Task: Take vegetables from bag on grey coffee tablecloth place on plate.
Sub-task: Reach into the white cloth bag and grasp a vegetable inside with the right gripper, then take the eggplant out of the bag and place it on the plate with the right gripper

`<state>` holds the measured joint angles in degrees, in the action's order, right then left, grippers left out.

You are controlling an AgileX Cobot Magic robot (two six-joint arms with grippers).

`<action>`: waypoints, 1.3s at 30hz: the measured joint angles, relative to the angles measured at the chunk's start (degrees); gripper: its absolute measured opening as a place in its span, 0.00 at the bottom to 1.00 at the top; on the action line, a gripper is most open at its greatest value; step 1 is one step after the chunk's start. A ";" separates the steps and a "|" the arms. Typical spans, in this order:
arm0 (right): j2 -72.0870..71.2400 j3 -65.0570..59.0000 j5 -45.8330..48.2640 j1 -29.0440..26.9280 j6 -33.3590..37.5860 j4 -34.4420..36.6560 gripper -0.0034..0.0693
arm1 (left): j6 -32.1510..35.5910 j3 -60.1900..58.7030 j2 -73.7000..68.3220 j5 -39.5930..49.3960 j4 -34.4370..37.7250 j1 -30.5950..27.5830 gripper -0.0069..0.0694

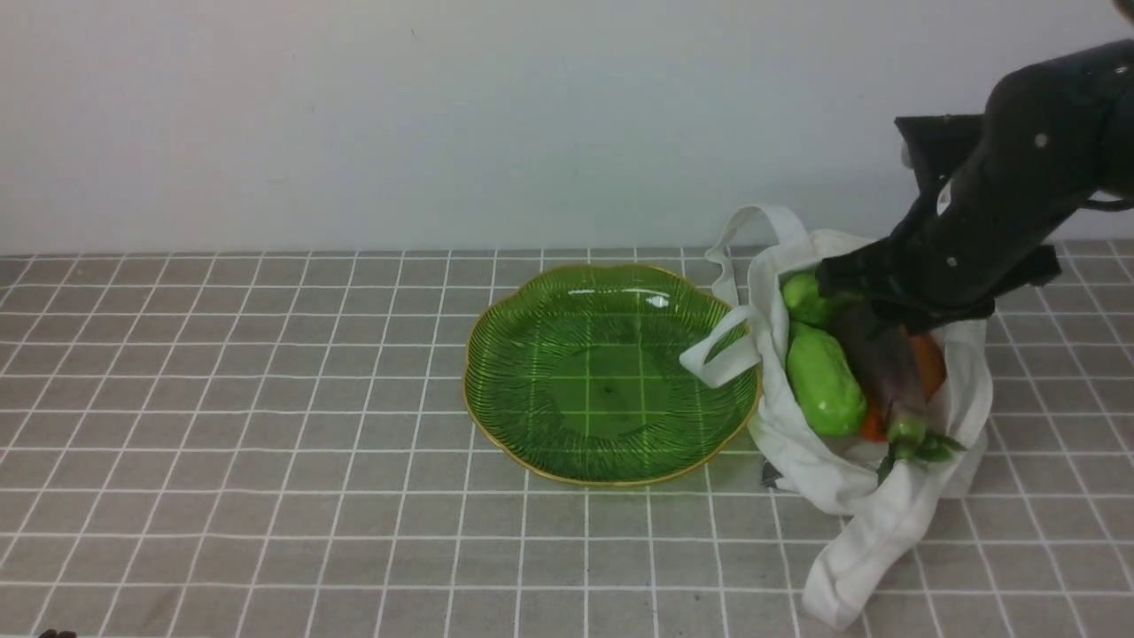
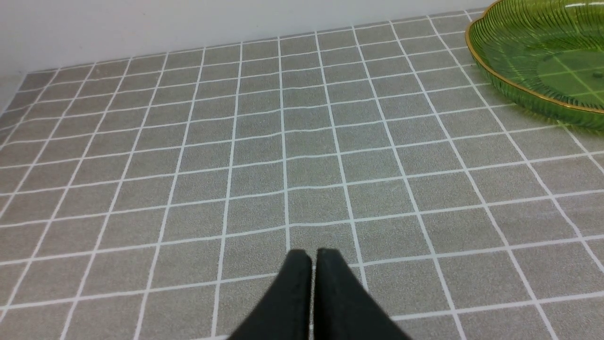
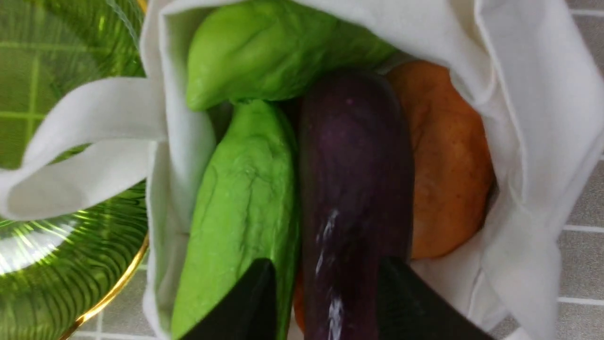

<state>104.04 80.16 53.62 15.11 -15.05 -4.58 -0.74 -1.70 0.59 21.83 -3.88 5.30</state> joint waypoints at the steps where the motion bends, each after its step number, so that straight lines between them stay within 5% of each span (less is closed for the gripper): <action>1: 0.37 0.00 -0.06 0.00 -0.13 -0.15 0.49 | 0.00 0.00 0.00 0.00 0.00 0.00 0.08; 5: 3.06 0.00 -0.48 0.00 -1.90 -2.98 0.61 | 0.00 0.00 0.00 0.00 0.00 0.00 0.08; 10: 5.09 0.00 -1.36 0.00 -4.18 -5.62 0.65 | 0.00 0.00 0.00 0.00 0.00 0.00 0.08; 18: 5.60 0.02 -2.09 -0.06 -4.34 -5.45 0.50 | 0.00 0.00 0.00 0.00 0.00 0.00 0.08; 23: 5.54 0.50 -1.34 -0.06 -3.58 -5.45 0.50 | 0.00 0.00 0.00 0.00 0.00 0.00 0.08; 32: -5.14 10.13 14.17 -0.10 2.43 -5.38 0.50 | 0.00 0.00 0.00 0.00 0.00 0.00 0.08; 39: -10.66 13.34 5.97 2.17 1.91 7.04 0.50 | 0.00 0.00 0.00 0.00 0.00 0.00 0.08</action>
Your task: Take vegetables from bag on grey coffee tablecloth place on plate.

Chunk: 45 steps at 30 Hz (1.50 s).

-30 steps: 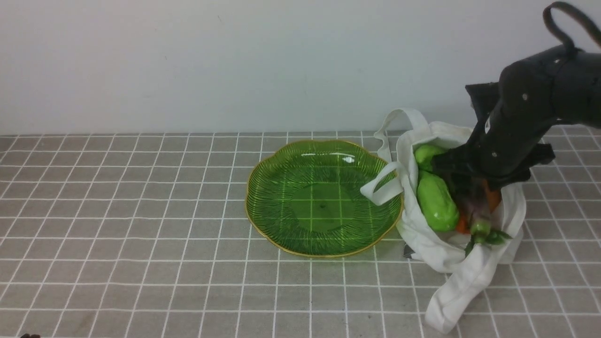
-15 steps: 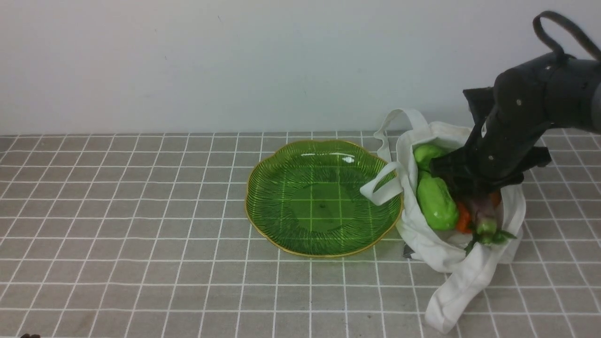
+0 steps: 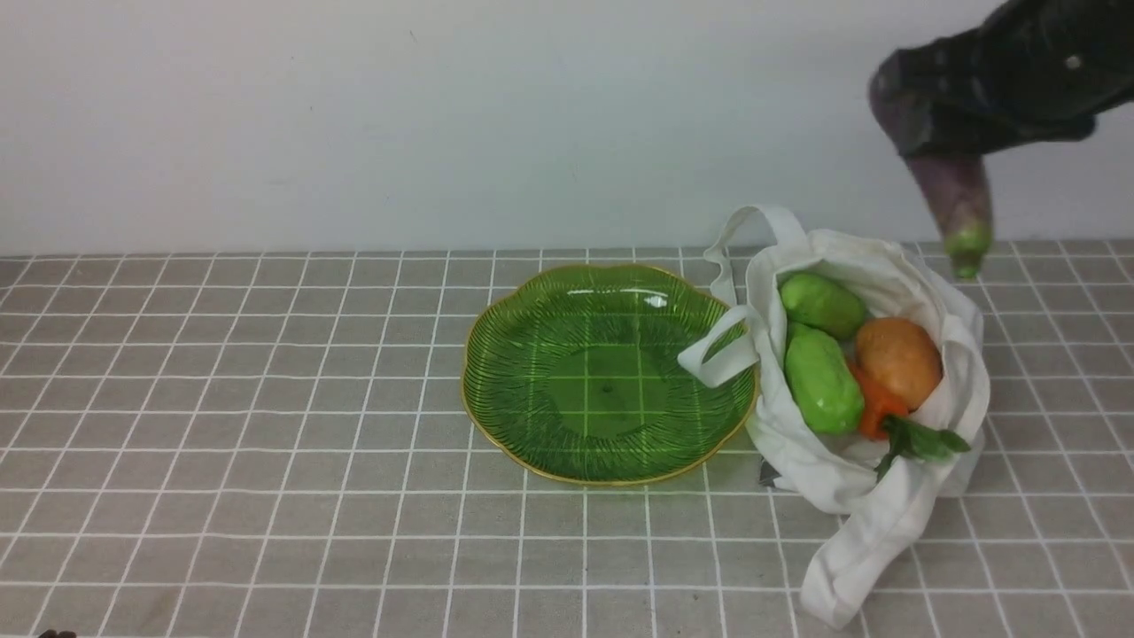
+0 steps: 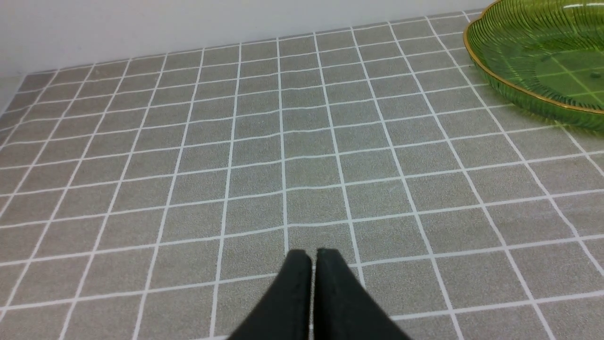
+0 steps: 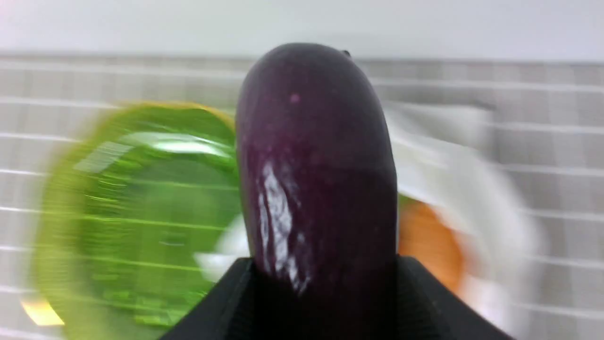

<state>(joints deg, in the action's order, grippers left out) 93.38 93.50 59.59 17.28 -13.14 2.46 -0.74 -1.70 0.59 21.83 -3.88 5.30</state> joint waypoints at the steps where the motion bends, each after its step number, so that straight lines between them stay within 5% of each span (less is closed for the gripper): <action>1: 1.04 0.00 -1.34 1.29 0.30 1.65 0.50 | 0.00 0.00 0.00 0.00 0.00 0.00 0.08; 9: 17.27 0.00 -12.71 10.47 0.94 1.52 0.50 | 0.00 0.00 0.00 0.00 0.00 0.00 0.08; 21: 30.80 -0.10 -24.63 11.81 0.94 -1.11 0.55 | 0.00 0.00 0.00 0.00 0.00 0.00 0.08; 28: 28.78 5.05 -16.86 11.81 1.13 -2.46 0.81 | 0.00 0.00 0.00 0.00 0.00 0.00 0.08; 31: 25.92 14.04 -3.57 11.81 2.93 -2.46 0.86 | 0.00 0.00 0.00 0.00 0.00 0.00 0.08; 36: 22.09 28.63 9.93 11.81 6.73 -3.97 0.80 | 0.00 0.00 0.00 0.06 0.00 0.00 0.08; 45: 2.71 34.82 13.12 11.86 14.39 -12.56 0.36 | 0.00 0.00 0.00 0.06 0.00 0.00 0.08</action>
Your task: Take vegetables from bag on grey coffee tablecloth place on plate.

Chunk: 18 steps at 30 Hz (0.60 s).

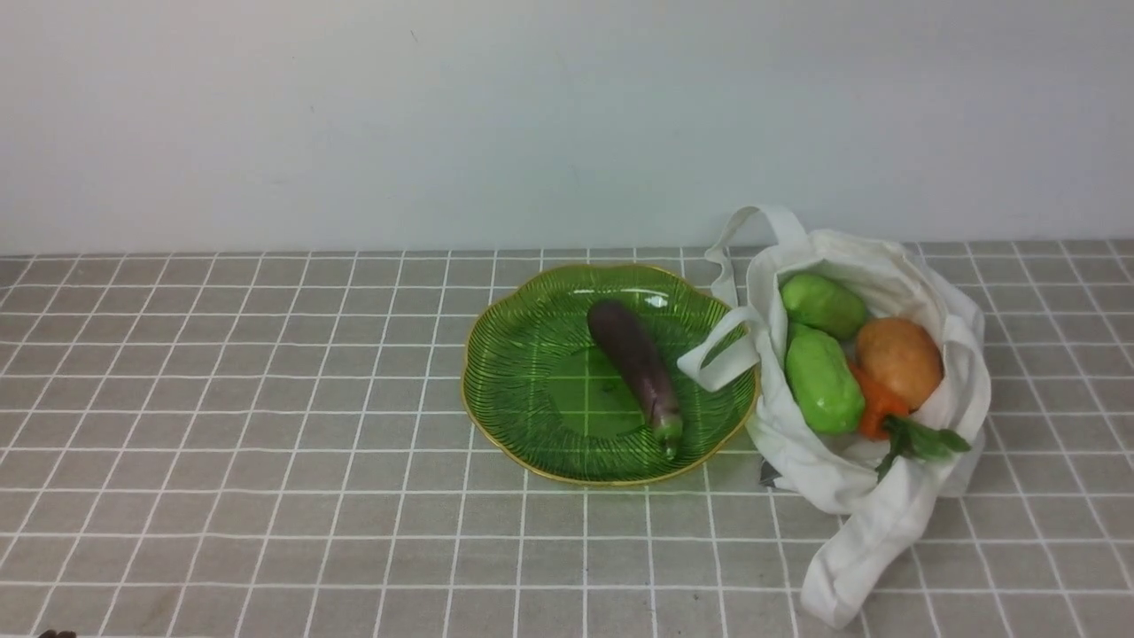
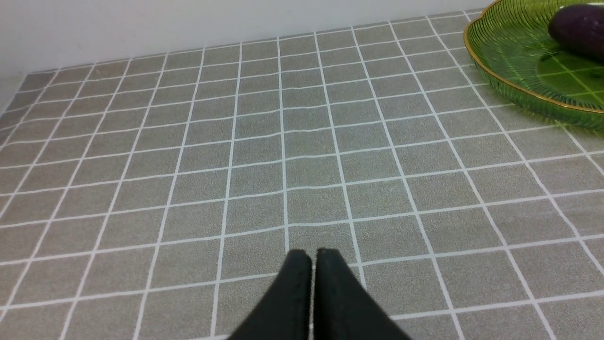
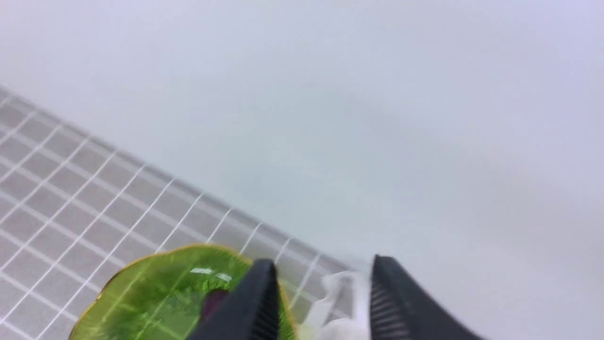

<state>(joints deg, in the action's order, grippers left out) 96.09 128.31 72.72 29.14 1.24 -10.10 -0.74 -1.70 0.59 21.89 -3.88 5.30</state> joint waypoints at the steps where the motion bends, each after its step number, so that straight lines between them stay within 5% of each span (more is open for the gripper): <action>1: -3.81 -1.84 0.00 0.00 0.00 -0.52 0.29 | 0.00 0.00 0.00 0.00 0.00 0.00 0.08; 6: -21.81 -17.00 0.00 0.00 -2.18 0.33 0.08 | 0.00 0.00 0.00 0.00 0.00 0.00 0.08; 12: -46.33 -46.75 -3.95 0.00 -4.36 2.98 0.03 | 0.00 0.00 0.00 0.00 0.00 0.00 0.08; 18: -79.26 -91.56 -41.64 0.00 -6.13 7.58 0.03 | 0.00 0.00 0.00 0.00 0.00 0.00 0.08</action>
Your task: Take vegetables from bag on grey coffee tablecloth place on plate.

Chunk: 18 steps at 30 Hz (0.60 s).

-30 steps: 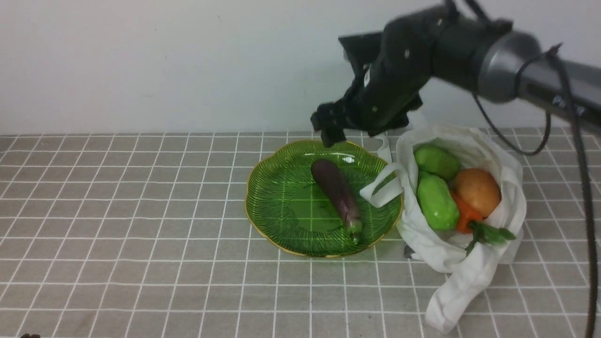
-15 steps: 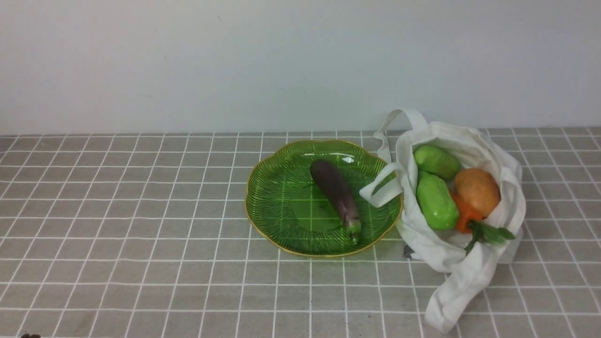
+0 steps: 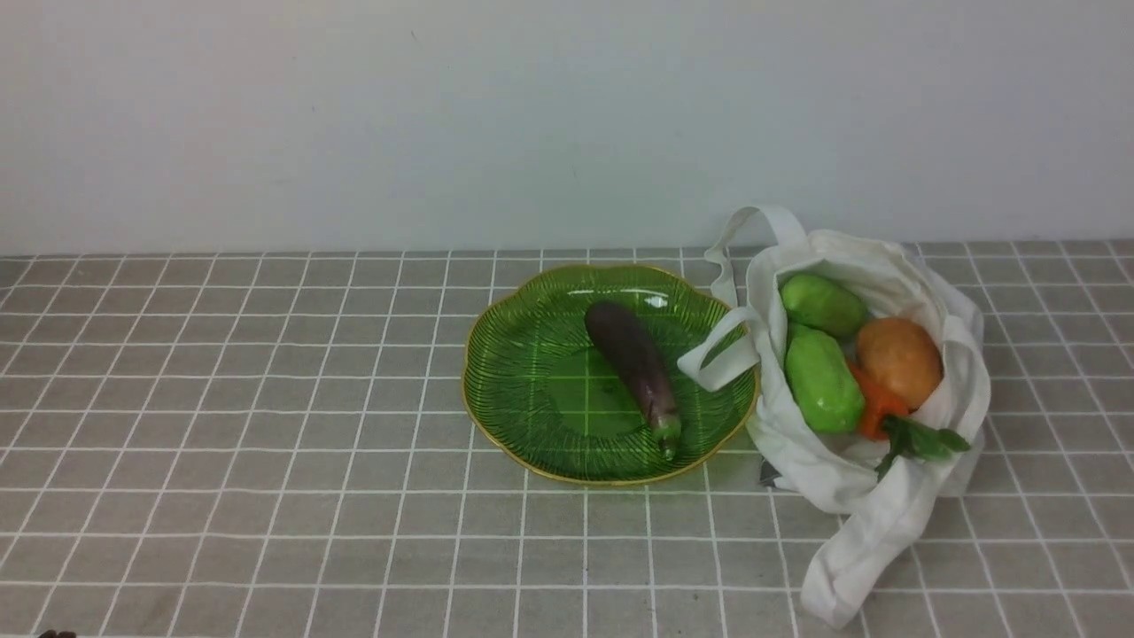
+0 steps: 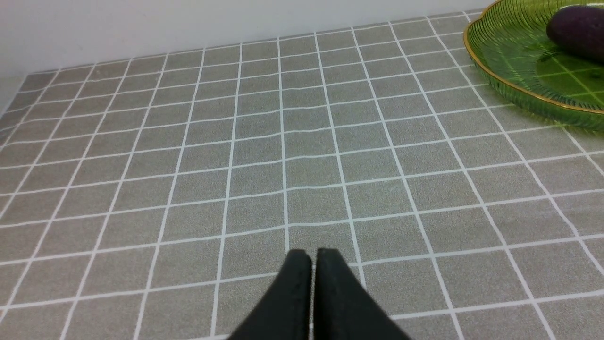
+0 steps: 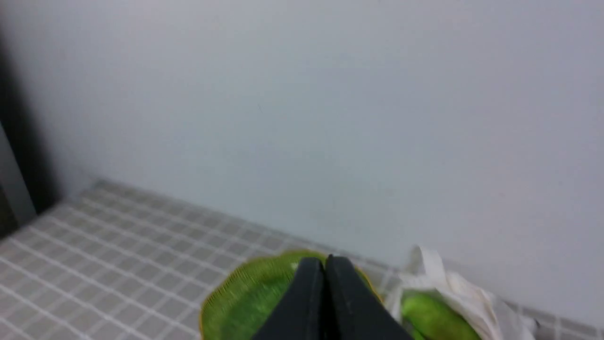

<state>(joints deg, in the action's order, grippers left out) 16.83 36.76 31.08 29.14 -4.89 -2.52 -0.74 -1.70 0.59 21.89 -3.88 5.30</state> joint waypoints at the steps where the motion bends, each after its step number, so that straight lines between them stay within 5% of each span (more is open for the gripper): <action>1: -0.65 0.00 0.00 0.00 0.00 0.08 0.03 | 0.00 0.00 0.00 0.00 0.00 0.00 0.08; 6: -7.87 -14.52 -14.71 0.00 0.11 0.56 0.03 | 0.00 0.00 0.00 0.00 0.00 0.00 0.08; 18: -7.95 -16.04 -11.44 0.00 0.16 -0.43 0.03 | 0.00 0.00 0.00 0.00 0.00 0.00 0.08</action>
<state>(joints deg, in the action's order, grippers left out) 8.88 20.72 19.63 29.14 -4.72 -2.94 -0.74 -1.70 0.59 21.89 -3.88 5.30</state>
